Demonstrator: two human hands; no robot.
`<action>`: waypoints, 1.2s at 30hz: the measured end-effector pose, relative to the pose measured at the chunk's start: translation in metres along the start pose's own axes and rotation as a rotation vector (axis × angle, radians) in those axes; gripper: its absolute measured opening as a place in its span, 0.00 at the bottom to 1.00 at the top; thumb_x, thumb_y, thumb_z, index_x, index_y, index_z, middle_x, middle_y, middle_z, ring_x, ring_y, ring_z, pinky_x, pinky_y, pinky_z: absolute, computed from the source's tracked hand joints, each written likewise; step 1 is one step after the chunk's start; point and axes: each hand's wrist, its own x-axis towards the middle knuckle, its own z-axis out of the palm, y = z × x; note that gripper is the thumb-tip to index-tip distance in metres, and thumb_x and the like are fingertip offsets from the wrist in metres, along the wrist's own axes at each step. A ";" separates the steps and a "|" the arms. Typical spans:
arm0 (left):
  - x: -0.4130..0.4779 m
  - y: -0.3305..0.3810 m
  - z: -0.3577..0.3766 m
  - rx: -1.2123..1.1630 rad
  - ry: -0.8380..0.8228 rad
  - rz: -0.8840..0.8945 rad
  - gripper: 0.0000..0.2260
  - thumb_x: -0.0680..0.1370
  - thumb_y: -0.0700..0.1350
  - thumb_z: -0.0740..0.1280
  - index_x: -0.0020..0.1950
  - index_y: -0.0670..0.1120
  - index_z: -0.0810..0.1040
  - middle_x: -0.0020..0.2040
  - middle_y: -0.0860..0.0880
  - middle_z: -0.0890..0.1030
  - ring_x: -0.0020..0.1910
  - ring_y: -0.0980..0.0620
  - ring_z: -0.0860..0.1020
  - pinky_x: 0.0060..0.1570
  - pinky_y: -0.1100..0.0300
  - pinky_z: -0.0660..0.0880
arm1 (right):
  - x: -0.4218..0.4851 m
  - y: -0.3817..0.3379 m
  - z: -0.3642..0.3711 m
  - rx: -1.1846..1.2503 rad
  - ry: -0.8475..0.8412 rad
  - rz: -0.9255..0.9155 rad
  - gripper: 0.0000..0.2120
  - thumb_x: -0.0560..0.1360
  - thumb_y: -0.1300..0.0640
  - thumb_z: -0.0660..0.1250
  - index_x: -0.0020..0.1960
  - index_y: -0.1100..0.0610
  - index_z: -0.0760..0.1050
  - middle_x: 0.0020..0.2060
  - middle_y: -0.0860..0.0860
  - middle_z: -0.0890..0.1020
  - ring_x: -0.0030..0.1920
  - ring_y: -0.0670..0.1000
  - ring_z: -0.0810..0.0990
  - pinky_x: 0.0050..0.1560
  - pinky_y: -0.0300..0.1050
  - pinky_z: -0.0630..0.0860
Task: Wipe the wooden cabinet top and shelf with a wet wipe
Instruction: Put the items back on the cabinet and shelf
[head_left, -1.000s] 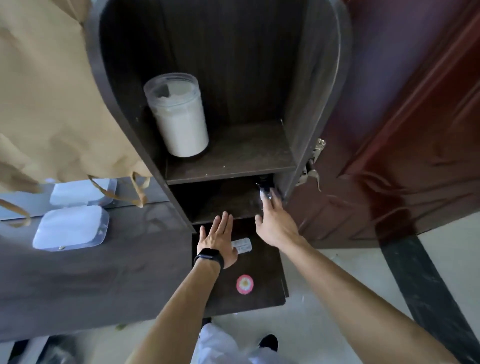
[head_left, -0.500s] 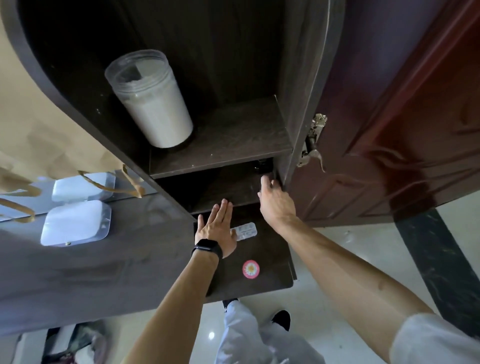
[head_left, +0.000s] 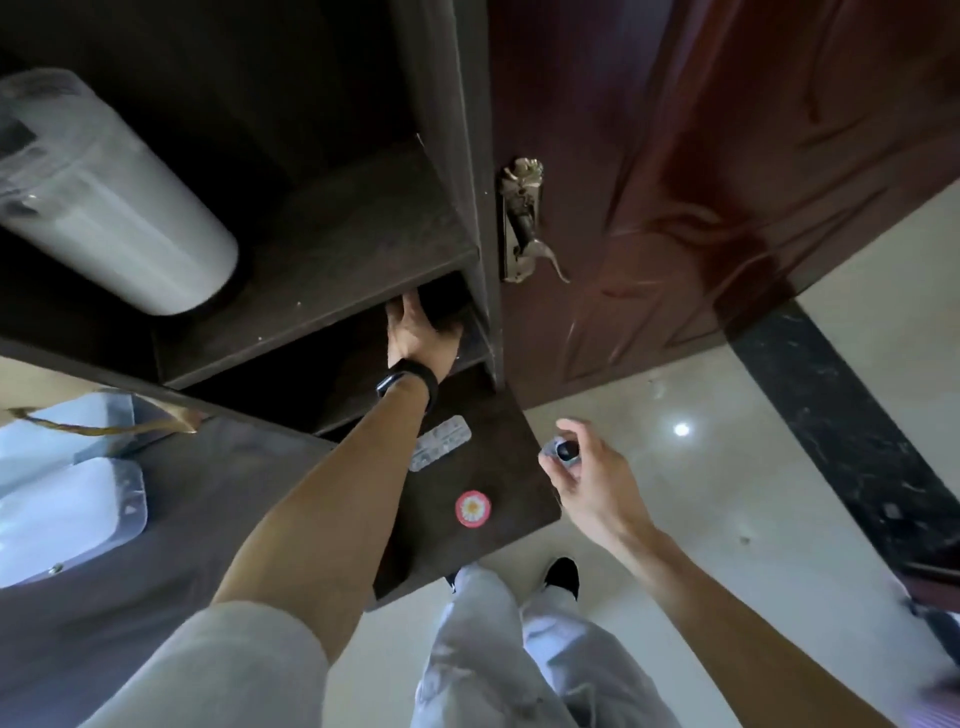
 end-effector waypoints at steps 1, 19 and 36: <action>0.003 0.003 0.003 0.000 0.019 -0.010 0.37 0.74 0.51 0.72 0.79 0.54 0.58 0.75 0.43 0.64 0.72 0.39 0.68 0.68 0.46 0.71 | -0.004 0.005 -0.005 0.001 0.013 0.018 0.19 0.77 0.50 0.70 0.65 0.52 0.71 0.51 0.50 0.84 0.45 0.52 0.83 0.48 0.39 0.73; -0.070 -0.067 -0.017 0.034 0.070 0.120 0.28 0.72 0.55 0.75 0.67 0.46 0.72 0.62 0.47 0.72 0.59 0.43 0.76 0.54 0.55 0.74 | -0.021 0.011 -0.009 -0.127 -0.191 -0.060 0.19 0.76 0.48 0.70 0.65 0.52 0.74 0.53 0.49 0.83 0.48 0.48 0.83 0.51 0.40 0.78; -0.225 -0.238 -0.101 -0.004 0.249 -0.252 0.26 0.68 0.55 0.77 0.63 0.58 0.73 0.59 0.57 0.74 0.56 0.50 0.78 0.51 0.64 0.71 | -0.037 -0.089 0.114 -0.111 -0.565 -0.288 0.17 0.74 0.62 0.70 0.59 0.45 0.77 0.56 0.46 0.77 0.47 0.39 0.80 0.49 0.27 0.73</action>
